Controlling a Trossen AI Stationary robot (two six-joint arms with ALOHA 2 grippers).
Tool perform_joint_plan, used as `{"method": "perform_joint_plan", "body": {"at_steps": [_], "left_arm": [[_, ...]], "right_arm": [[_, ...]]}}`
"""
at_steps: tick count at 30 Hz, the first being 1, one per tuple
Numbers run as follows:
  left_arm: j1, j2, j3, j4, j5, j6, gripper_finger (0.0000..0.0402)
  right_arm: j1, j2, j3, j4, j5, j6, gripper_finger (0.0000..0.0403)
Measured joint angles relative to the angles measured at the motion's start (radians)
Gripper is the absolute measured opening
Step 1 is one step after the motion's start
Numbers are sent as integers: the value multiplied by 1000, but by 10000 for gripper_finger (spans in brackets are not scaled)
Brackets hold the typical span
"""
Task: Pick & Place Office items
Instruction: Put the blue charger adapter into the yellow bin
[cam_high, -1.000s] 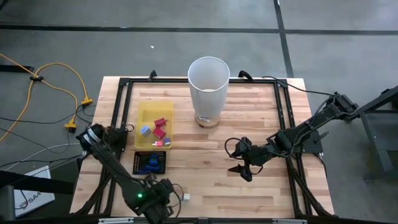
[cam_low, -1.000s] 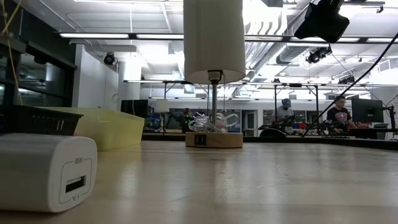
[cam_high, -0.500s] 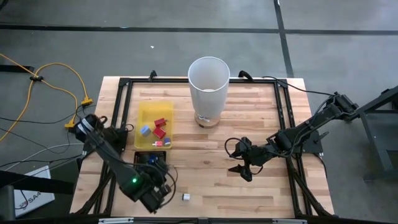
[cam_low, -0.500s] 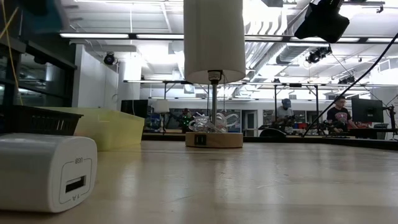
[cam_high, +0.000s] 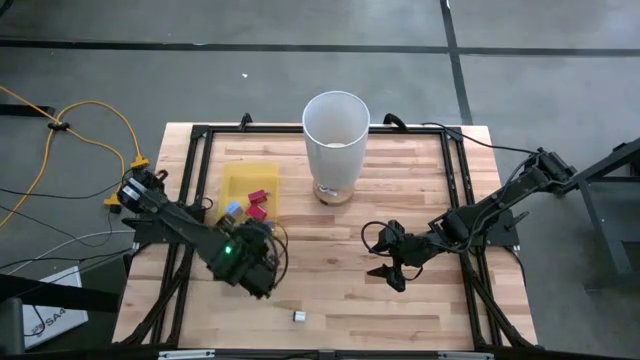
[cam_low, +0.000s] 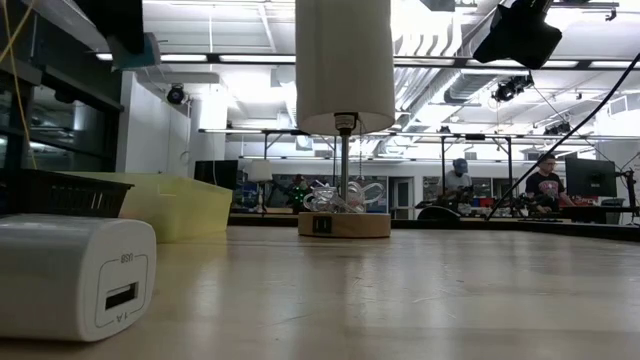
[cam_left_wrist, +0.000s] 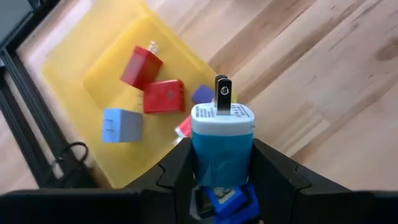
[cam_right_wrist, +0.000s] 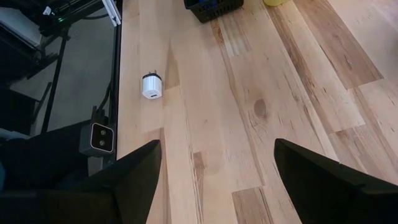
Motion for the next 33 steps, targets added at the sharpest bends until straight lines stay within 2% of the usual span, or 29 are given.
{"method": "perform_joint_plan", "body": {"at_steps": [5, 17, 24, 33], "left_arm": [[64, -59, -24, -3, 21, 43, 124], [195, -154, -197, 2, 37, 18, 126], [278, -160, -206, 16, 37, 47, 126], [362, -159, -214, 94, 99, 153, 126]], "right_arm": [[0, 0, 0, 0, 0, 0, 300], [0, 0, 0, 0, 0, 0, 300], [0, 0, 0, 0, 0, 0, 300], [0, 0, 0, 0, 0, 0, 300]]}}
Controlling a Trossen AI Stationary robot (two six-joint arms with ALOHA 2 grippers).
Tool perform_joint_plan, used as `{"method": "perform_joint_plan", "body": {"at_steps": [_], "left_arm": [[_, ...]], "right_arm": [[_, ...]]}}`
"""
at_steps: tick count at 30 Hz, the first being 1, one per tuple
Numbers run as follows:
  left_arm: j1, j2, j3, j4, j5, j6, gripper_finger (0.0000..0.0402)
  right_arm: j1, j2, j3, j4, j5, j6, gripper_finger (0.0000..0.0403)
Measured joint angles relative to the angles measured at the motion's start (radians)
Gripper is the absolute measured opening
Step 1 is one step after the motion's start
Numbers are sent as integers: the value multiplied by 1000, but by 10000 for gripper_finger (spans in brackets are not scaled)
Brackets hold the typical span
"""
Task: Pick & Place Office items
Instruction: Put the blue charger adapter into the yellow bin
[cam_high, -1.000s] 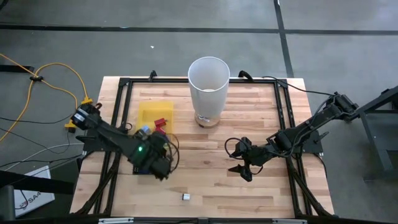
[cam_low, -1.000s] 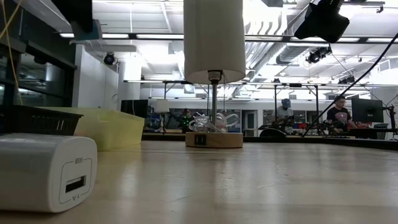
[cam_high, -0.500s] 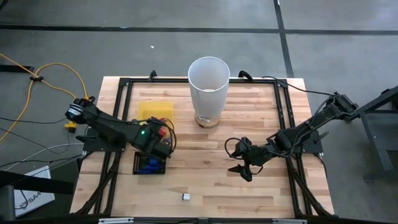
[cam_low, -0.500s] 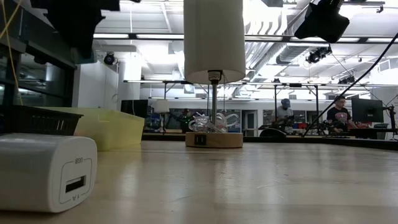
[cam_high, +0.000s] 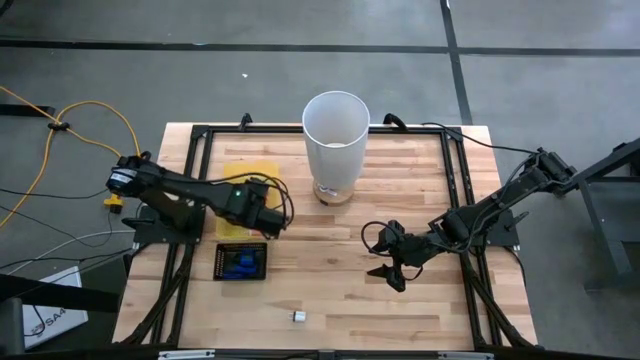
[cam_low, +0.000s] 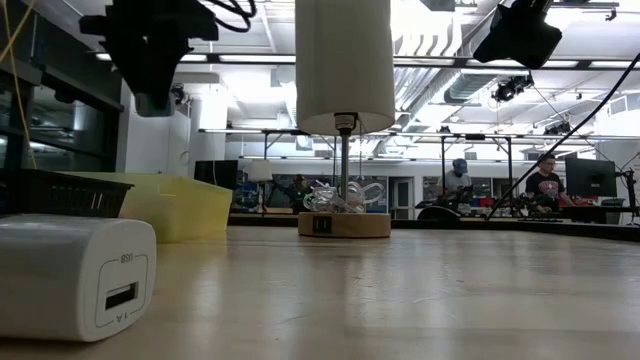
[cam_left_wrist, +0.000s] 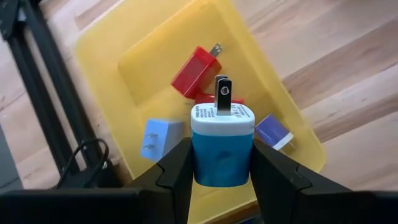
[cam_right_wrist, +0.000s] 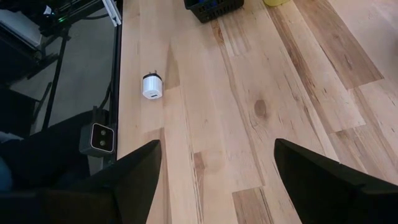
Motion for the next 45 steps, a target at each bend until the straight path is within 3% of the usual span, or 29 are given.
{"method": "perform_joint_plan", "body": {"at_steps": [9, 31, 45], "left_arm": [[87, 0, -46, 111, 20, 120, 126], [277, 0, -349, 546, 147, 359, 126], [289, 0, -370, 570, 150, 377, 127]], "right_arm": [[0, 0, 0, 0, 0, 0, 300], [0, 0, 0, 0, 0, 0, 300], [0, 0, 0, 0, 0, 0, 300]]}}
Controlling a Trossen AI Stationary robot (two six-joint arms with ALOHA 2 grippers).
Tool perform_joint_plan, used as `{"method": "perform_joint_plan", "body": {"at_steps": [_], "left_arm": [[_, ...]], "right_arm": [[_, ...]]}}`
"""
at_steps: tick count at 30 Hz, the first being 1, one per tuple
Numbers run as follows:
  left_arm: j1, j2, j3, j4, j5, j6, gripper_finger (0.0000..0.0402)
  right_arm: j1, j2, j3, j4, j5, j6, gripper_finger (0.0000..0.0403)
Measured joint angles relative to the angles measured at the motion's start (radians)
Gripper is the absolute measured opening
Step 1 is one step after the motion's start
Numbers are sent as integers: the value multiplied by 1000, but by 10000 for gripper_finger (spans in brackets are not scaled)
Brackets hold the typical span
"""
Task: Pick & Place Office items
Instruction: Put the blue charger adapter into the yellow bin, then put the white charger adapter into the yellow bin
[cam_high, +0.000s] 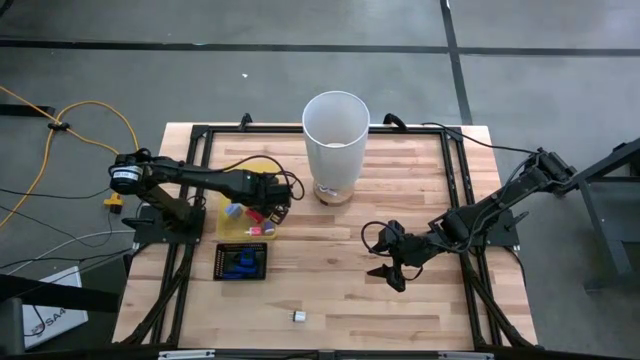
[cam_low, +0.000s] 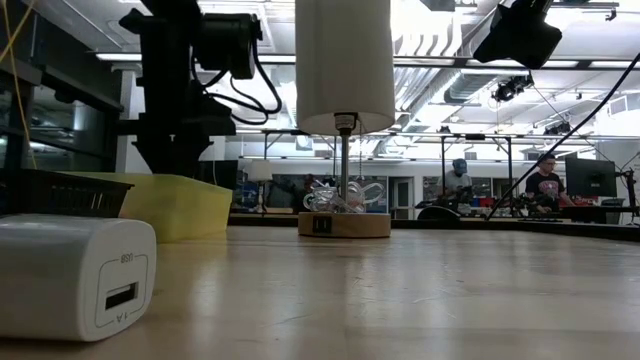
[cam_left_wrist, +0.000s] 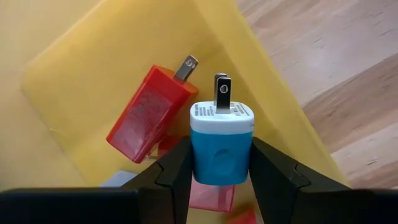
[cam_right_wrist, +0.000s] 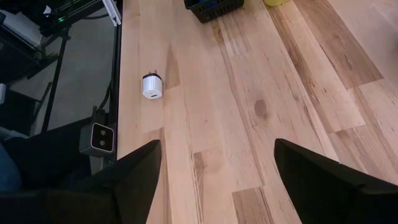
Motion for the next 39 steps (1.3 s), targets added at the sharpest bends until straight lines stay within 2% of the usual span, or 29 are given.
{"method": "perform_joint_plan", "body": {"at_steps": [22, 31, 39], "left_arm": [[39, 1, -5, 0, 26, 25, 128], [39, 1, -5, 0, 27, 31, 179], [39, 1, -5, 0, 27, 31, 186]], "right_arm": [[0, 0, 0, 0, 0, 0, 300], [0, 0, 0, 0, 0, 0, 300], [0, 0, 0, 0, 0, 0, 300]]}}
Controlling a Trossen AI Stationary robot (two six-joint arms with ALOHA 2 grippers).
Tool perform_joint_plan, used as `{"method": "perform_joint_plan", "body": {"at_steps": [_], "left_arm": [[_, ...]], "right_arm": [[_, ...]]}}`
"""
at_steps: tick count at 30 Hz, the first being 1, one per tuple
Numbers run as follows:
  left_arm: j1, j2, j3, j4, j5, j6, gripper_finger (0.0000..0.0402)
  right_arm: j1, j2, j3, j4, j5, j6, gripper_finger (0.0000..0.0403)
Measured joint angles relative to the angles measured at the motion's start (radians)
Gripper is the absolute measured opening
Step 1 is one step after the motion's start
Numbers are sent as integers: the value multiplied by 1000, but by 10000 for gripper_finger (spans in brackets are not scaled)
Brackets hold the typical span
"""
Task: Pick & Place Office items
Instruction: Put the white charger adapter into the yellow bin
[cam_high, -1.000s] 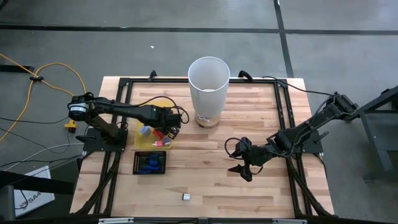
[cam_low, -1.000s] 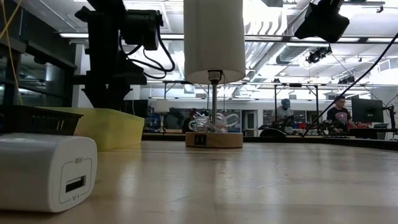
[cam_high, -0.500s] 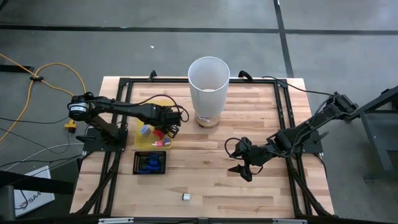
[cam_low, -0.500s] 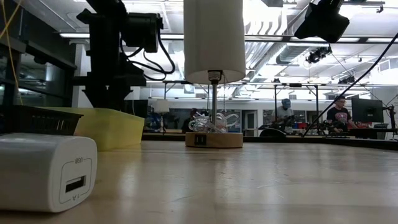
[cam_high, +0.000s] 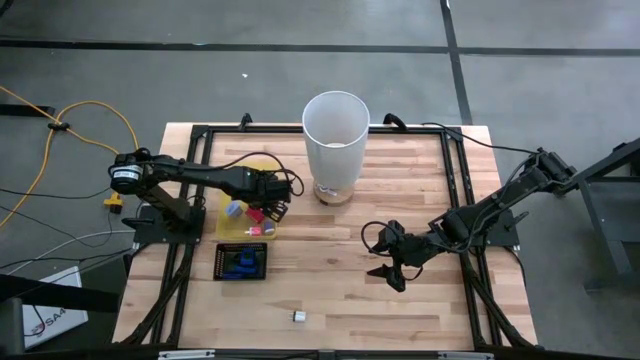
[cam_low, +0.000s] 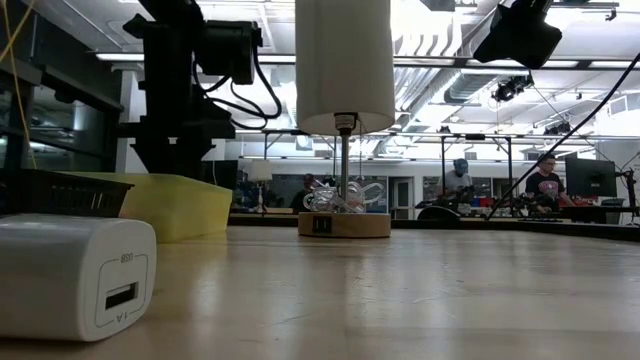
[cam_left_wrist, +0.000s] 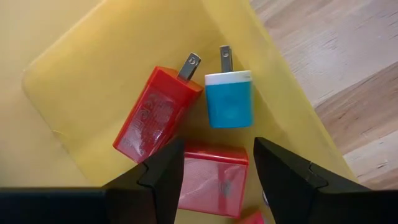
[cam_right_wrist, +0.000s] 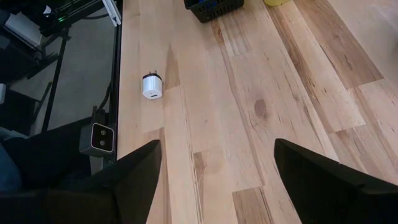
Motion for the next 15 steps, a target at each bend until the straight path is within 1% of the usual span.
{"method": "perform_joint_plan", "body": {"at_steps": [5, 8, 15], "left_arm": [[0, 0, 0, 0, 0, 2, 186], [5, -8, 0, -4, -7, 30, 186], [7, -142, 0, -10, 5, 71, 187]], "right_arm": [[0, 0, 0, 0, 0, 0, 300], [0, 0, 0, 0, 0, 0, 300], [0, 0, 0, 3, 0, 0, 300]]}}
